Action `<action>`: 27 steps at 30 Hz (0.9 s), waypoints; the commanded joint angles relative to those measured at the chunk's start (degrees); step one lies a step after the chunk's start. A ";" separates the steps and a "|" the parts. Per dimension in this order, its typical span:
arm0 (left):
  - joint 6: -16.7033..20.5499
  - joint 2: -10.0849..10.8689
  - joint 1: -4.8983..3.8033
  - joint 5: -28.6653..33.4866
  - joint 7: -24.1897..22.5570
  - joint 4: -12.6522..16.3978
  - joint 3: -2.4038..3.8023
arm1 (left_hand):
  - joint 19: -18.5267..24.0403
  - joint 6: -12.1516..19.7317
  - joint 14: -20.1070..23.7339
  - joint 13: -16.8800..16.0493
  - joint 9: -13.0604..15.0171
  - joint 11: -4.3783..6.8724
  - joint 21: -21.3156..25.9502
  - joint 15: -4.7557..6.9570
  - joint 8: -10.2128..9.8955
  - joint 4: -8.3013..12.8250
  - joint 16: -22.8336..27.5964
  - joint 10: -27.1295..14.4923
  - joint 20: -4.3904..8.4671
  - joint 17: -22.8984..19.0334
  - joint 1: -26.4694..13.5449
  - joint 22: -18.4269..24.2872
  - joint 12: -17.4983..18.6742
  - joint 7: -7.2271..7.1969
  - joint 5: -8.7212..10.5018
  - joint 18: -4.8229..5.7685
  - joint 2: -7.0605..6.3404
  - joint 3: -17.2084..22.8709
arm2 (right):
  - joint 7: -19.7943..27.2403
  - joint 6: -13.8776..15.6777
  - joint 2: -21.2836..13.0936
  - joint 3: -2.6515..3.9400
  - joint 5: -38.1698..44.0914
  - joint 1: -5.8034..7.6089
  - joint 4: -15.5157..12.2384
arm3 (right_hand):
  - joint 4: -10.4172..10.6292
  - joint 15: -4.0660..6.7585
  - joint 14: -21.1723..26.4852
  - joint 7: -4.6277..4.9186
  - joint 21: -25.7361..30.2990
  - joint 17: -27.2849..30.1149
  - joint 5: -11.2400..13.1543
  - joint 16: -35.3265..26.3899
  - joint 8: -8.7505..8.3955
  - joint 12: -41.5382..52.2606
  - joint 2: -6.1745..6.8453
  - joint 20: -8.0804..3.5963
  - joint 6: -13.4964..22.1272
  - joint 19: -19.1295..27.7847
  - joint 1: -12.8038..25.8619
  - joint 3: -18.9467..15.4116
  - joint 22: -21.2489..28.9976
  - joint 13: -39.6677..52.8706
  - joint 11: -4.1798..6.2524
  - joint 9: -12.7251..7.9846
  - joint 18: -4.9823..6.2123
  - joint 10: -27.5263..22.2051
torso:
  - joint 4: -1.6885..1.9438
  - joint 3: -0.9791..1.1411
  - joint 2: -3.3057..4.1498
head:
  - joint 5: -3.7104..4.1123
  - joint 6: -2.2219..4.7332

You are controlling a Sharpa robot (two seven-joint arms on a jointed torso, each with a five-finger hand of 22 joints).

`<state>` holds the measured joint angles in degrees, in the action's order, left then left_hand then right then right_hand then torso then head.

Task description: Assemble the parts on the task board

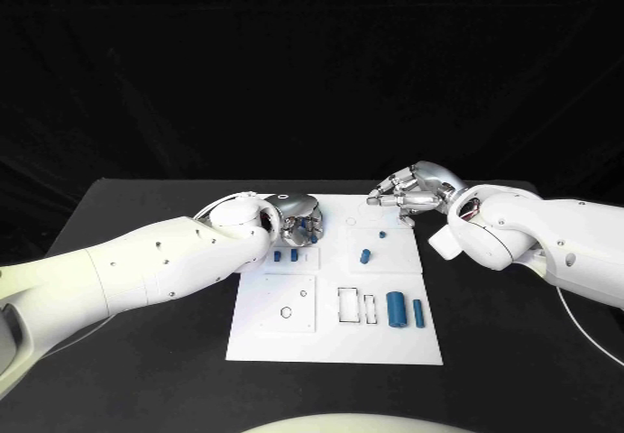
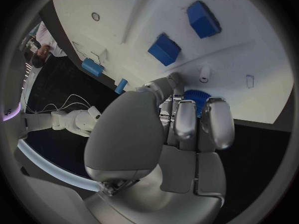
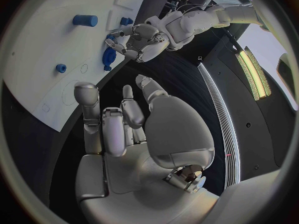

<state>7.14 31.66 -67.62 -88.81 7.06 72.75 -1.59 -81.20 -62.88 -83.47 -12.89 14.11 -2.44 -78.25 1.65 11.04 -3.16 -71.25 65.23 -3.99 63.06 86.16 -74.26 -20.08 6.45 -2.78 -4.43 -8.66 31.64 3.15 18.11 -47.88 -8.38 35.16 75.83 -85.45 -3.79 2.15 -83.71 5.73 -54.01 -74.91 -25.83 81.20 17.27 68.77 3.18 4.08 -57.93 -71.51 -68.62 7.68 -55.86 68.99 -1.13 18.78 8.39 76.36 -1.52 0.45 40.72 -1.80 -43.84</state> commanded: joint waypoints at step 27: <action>1.72 6.36 -0.16 9.67 0.27 5.24 2.96 | -0.22 -0.91 -0.21 0.28 -0.44 -0.36 -0.18 -0.22 -1.87 -0.82 0.05 1.12 -0.05 -1.09 -4.10 -0.18 2.76 0.18 -0.17 0.60 -0.77 -1.80 | 0.48 -0.37 -0.15 0.00 0.55 -0.05 0.31 | 0.08 -0.05 0.26 0.02 -0.01 -2.31 -0.25 -0.18 0.31 -0.11 -0.37 0.06 0.51 0.40 -0.16 0.26 -0.05 0.09 -0.18 0.05 -0.14 -0.22 | 0.06 0.02 -0.04 | -0.14 0.63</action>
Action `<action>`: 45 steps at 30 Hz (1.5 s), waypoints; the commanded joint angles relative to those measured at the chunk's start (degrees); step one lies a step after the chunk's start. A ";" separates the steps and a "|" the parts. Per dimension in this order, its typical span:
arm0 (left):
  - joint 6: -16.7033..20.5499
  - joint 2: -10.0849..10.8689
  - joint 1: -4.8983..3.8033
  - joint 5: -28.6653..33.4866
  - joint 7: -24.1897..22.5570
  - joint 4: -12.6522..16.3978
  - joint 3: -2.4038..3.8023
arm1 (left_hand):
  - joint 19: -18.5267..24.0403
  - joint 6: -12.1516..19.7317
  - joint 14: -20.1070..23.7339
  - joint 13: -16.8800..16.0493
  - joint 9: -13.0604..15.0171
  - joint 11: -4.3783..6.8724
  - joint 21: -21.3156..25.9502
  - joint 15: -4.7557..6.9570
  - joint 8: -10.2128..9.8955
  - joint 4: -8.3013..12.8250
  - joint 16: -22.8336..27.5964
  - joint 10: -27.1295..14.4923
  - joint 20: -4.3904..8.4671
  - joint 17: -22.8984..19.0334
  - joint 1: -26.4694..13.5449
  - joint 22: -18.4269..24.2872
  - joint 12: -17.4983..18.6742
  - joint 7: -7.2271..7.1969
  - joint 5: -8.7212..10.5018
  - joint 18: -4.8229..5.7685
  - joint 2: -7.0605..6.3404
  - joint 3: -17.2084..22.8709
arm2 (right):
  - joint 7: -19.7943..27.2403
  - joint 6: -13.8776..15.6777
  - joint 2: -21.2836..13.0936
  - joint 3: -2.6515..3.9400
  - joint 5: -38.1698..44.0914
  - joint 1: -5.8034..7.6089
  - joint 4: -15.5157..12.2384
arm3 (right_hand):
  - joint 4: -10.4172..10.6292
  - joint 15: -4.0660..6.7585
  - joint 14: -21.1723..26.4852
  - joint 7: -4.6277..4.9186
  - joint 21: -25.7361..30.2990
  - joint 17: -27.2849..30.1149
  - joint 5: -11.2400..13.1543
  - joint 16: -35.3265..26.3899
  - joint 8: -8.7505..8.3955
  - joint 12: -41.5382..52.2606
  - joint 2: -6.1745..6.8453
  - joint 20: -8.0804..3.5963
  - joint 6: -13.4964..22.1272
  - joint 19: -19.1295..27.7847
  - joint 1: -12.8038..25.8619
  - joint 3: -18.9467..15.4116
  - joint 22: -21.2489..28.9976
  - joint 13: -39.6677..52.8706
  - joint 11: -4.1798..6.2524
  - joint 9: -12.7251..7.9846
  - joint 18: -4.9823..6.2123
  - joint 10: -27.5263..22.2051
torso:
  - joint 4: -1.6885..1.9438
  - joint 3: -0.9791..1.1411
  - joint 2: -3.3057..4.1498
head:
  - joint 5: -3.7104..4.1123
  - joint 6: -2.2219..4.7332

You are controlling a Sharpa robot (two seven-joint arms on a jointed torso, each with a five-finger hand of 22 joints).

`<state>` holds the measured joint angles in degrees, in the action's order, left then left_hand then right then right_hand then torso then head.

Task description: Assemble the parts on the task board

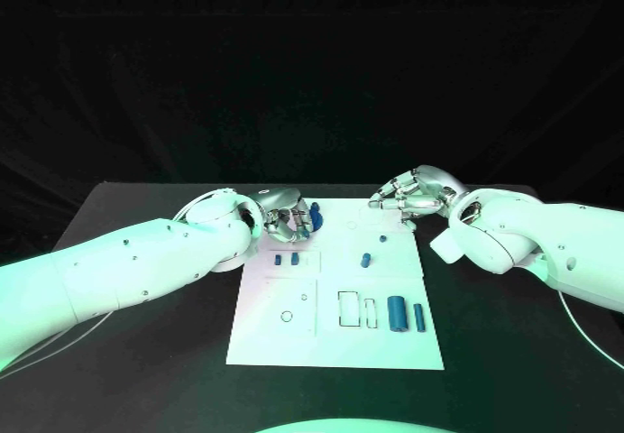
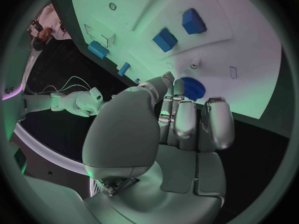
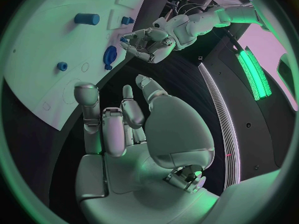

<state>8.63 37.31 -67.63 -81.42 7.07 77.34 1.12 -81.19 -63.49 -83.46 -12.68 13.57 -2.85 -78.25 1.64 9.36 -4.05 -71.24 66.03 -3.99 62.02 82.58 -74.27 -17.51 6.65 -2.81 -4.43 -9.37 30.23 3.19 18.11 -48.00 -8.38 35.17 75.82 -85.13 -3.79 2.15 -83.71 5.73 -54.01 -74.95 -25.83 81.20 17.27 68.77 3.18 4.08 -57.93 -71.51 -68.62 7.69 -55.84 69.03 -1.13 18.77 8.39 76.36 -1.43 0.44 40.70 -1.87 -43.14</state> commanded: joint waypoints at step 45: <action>-4.75 2.59 0.05 2.92 1.15 -0.87 -0.04 | -0.29 -0.74 -0.16 0.00 0.13 0.20 -0.25 -0.09 -0.28 0.25 0.30 0.74 0.03 -0.57 -0.49 -0.29 0.46 -0.20 -0.14 0.61 0.00 -0.66 | 0.40 -0.42 0.03 0.00 0.66 -0.04 -0.02 | 0.08 -0.05 0.26 0.02 -0.01 -2.27 -0.25 -0.18 0.31 -0.11 -0.37 0.07 0.51 0.40 -0.16 0.26 -0.07 0.05 -0.18 0.07 -0.14 -0.22 | -0.14 0.00 0.03 | -0.60 -0.40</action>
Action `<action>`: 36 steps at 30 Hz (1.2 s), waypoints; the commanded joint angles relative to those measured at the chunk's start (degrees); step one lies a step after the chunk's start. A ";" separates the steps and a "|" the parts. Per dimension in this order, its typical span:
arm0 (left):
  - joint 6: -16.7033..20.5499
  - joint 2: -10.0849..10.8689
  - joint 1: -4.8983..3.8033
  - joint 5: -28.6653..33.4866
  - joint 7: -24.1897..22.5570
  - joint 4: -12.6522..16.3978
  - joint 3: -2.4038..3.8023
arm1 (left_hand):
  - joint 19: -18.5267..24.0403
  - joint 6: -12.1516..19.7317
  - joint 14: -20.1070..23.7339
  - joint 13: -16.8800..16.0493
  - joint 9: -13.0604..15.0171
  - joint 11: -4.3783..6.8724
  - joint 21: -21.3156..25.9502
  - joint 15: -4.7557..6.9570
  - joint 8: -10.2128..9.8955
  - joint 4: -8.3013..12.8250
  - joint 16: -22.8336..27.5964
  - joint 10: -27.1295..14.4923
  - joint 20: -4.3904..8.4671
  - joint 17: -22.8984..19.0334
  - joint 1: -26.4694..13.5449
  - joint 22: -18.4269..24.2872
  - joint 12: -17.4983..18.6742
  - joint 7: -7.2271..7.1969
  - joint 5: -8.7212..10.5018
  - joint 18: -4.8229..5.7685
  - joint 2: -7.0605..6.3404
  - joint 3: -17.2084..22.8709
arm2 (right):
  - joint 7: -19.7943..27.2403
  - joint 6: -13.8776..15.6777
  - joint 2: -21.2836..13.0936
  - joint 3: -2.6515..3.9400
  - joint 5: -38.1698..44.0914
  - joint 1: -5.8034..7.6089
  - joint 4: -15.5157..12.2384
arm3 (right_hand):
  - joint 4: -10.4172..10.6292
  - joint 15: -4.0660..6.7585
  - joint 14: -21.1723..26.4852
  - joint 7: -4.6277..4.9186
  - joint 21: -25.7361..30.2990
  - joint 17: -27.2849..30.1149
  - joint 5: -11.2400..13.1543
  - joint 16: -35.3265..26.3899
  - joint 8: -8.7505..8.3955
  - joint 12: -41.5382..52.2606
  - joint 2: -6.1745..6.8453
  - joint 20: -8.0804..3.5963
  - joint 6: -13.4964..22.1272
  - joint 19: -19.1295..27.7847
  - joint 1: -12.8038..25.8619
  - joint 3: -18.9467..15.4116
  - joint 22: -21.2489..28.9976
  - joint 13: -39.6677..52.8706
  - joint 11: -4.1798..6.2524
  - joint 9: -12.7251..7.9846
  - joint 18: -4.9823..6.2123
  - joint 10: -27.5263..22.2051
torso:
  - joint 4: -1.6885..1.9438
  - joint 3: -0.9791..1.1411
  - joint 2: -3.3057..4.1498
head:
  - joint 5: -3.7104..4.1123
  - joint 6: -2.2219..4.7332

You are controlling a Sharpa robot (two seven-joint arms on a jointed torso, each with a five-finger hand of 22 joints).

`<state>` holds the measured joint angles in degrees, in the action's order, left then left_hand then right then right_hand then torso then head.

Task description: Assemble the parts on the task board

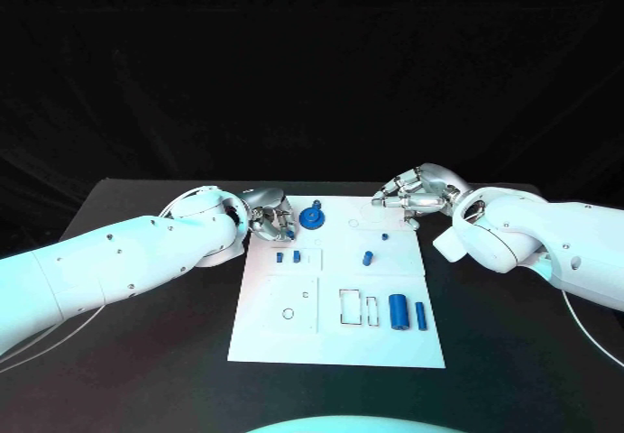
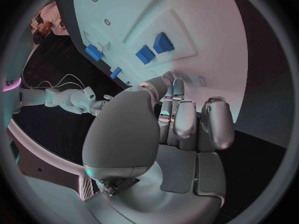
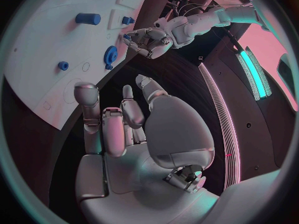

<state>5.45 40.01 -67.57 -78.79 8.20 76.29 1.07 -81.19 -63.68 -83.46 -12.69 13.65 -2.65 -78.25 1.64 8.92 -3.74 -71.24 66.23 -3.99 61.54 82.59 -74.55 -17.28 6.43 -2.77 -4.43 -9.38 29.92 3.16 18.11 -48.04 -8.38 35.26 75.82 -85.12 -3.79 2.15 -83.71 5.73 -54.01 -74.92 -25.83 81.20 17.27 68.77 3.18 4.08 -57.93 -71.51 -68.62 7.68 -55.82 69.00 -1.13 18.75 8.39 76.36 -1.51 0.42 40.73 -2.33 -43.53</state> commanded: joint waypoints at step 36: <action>-2.94 -0.66 0.10 -0.57 0.88 -0.29 -0.16 | -0.11 1.33 -0.11 -0.07 -0.55 -0.08 -0.03 -0.10 -1.48 0.01 0.16 0.73 0.07 -0.11 -0.80 0.22 0.87 0.24 -0.18 0.57 -0.33 -1.03 | 0.45 -0.48 0.05 0.00 0.58 -0.09 0.02 | 0.08 -0.05 0.26 0.01 -0.01 -2.30 -0.25 -0.18 0.31 -0.11 -0.37 0.06 0.51 0.41 -0.16 0.26 -0.09 0.07 -0.18 0.08 -0.14 -0.22 | -0.04 0.03 -0.01 | -0.02 -0.19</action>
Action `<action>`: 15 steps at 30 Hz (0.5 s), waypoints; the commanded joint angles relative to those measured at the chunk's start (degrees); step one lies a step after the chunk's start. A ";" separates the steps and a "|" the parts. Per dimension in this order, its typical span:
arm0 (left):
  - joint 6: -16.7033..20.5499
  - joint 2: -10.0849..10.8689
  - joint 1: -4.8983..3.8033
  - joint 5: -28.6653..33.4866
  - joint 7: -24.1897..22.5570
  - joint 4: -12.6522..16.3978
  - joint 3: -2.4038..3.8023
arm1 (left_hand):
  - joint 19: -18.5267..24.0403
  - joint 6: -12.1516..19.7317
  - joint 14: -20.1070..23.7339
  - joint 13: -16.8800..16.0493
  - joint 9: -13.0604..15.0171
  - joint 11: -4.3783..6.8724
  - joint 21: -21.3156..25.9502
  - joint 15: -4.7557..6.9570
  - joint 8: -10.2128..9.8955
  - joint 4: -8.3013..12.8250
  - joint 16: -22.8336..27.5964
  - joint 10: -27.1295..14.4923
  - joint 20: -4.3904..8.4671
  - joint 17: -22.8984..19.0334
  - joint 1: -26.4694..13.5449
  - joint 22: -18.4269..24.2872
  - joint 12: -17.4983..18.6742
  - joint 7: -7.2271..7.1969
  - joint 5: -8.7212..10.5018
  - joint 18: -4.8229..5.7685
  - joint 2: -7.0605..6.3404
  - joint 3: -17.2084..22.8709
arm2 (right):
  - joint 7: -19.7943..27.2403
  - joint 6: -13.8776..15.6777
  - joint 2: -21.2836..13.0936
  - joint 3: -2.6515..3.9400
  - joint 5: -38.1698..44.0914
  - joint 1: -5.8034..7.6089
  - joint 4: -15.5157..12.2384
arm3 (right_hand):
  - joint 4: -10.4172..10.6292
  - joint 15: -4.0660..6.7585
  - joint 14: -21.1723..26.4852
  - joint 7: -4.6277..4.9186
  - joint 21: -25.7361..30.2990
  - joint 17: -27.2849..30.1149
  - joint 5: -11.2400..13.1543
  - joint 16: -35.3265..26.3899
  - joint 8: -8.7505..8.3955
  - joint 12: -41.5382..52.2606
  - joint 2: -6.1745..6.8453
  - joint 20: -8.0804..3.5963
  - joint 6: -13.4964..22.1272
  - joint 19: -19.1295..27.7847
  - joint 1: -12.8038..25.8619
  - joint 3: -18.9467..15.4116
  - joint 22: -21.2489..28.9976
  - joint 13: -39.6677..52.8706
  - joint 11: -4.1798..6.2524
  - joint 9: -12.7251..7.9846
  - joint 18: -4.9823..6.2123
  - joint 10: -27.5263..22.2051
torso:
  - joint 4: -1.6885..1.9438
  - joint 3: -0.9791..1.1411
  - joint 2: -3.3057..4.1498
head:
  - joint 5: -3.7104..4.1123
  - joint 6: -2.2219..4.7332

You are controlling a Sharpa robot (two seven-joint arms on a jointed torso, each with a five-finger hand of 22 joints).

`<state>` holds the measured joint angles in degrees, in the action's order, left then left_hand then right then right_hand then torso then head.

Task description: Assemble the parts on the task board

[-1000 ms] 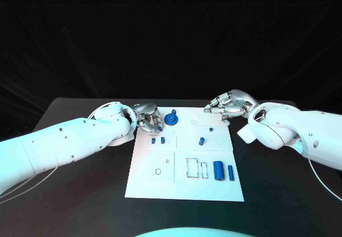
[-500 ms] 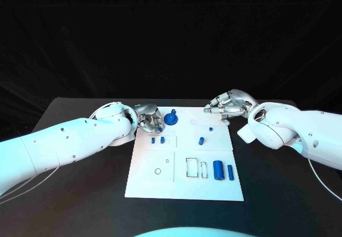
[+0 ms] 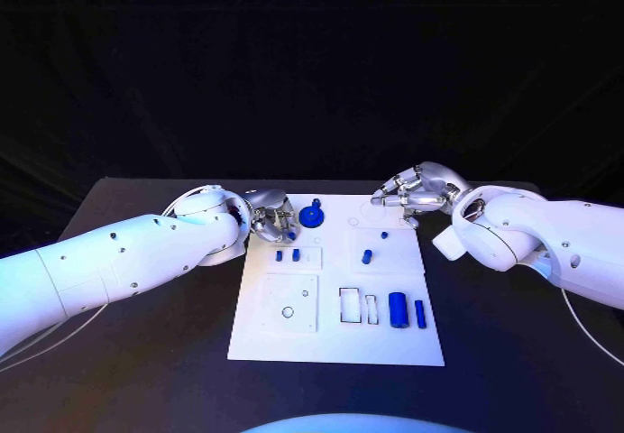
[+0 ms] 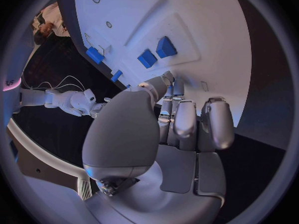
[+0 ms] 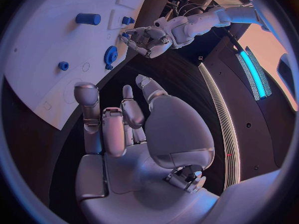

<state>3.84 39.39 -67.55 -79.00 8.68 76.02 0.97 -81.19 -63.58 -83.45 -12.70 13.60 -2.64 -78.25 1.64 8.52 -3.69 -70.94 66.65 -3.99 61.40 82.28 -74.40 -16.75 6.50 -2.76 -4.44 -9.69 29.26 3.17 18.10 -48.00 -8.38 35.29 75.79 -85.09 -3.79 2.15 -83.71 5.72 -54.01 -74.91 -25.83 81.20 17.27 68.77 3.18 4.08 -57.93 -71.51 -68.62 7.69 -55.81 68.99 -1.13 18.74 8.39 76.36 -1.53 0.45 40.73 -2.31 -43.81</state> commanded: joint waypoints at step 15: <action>-0.55 0.12 0.08 -0.33 0.52 -0.26 -0.07 | 0.38 4.80 0.35 -0.17 -1.85 -0.72 0.66 -0.58 -4.12 0.15 0.51 0.27 -0.25 -1.28 -0.52 0.84 1.50 1.13 -0.19 0.40 -0.66 -0.98 | 0.45 -0.39 0.01 0.00 0.55 -0.07 0.10 | 0.18 -0.04 0.39 -0.01 0.33 -2.02 -0.35 -0.36 0.36 -0.45 -0.40 0.07 0.55 0.65 -0.08 0.29 0.16 -0.20 -0.16 0.21 -0.06 -0.36 | 0.00 -0.02 0.01 | -0.10 0.07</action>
<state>3.58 39.56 -67.47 -79.09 9.15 75.70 0.88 -81.05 -59.17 -83.23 -12.80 11.80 -2.85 -77.88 1.41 4.60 -3.56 -70.55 66.86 -4.13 60.19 81.99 -73.63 -15.63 7.68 -2.77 -4.44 -9.98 28.52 3.17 18.10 -48.02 -8.38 35.30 75.76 -84.98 -3.79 2.15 -83.71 5.73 -53.99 -74.90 -25.83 81.20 17.27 68.53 3.18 4.28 -57.93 -71.30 -68.62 7.69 -55.73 68.89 -1.13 18.90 8.39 76.36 -1.54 0.45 40.73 -2.38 -43.72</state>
